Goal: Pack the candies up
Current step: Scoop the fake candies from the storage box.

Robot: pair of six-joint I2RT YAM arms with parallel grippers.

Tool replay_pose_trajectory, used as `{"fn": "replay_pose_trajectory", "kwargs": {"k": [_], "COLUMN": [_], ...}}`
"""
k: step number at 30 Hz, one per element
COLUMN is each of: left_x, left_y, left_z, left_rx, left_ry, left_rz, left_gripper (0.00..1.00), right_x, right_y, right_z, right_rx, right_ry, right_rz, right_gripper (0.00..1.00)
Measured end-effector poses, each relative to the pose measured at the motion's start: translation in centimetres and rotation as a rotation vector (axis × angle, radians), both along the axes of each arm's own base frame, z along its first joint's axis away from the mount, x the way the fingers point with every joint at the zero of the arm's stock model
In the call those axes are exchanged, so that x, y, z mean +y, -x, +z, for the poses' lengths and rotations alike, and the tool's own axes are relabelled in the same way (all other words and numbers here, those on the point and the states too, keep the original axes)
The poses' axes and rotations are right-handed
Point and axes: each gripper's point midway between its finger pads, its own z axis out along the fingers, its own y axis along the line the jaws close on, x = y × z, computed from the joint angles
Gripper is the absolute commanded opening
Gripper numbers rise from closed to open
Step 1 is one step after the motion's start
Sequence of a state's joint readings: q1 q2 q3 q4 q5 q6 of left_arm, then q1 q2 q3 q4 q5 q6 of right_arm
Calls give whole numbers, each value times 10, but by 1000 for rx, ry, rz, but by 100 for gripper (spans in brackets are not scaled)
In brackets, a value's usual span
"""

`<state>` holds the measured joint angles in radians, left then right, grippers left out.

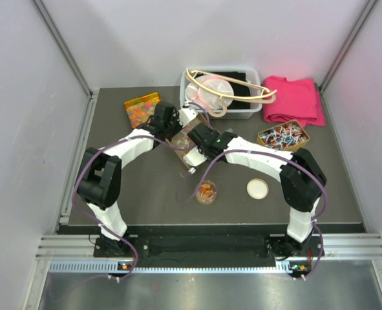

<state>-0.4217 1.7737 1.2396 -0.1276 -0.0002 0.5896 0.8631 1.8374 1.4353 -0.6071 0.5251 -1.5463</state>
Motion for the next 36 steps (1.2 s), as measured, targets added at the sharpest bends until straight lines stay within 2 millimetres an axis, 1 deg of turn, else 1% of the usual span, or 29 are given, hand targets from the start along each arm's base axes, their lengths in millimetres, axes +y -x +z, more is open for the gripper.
{"fn": "replay_pose_trajectory", "kwargs": {"k": [2, 6, 11, 17, 27, 31, 36], "left_x": [2, 3, 2, 2, 4, 4, 3], "left_y": [0, 0, 0, 1, 3, 3, 4], "left_z": [-1, 0, 1, 0, -3, -4, -6], "left_rx": [0, -8, -10, -4, 11, 15, 25], "left_ry": [-13, -18, -23, -26, -32, -32, -31], "left_rz": [4, 4, 1, 1, 10, 10, 13], "left_gripper": [0, 0, 0, 0, 0, 0, 0], "right_x": [-6, -11, -9, -9, -11, -9, -12], "right_y": [-1, 0, 0, 1, -5, -9, -8], "right_z": [-4, -6, -6, -8, -10, -7, -11], "right_rx": [-12, -26, -21, -8, 43, 110, 116], "right_ry": [36, 68, 90, 77, -25, -97, -116], "right_rz": [10, 49, 84, 126, 132, 118, 131], "right_gripper": [0, 0, 0, 0, 0, 0, 0]}}
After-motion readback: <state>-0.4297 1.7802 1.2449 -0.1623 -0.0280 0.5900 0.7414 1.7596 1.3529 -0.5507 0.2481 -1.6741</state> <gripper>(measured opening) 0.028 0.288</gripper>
